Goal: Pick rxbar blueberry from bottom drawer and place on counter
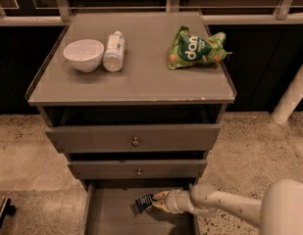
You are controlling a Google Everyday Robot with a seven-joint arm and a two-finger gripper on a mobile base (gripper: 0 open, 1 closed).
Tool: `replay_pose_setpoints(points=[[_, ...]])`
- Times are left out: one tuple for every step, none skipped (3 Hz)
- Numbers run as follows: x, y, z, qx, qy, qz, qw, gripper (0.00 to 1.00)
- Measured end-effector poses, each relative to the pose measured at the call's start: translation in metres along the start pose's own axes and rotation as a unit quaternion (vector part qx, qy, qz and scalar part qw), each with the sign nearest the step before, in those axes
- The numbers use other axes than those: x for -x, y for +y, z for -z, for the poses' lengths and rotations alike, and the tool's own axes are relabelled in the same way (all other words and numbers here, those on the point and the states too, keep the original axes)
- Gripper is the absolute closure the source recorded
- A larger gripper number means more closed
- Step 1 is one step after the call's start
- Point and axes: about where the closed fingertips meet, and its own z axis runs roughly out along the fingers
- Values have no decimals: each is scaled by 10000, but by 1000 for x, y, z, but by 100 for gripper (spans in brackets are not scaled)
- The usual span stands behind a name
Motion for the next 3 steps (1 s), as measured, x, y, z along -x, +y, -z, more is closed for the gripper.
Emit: replay_pose_setpoints(points=[[50, -20, 48, -631, 241, 278, 9973, 100], [101, -22, 84, -1127, 480, 589, 9907, 100], [105, -13, 101, -1327, 659, 798, 9857, 100]])
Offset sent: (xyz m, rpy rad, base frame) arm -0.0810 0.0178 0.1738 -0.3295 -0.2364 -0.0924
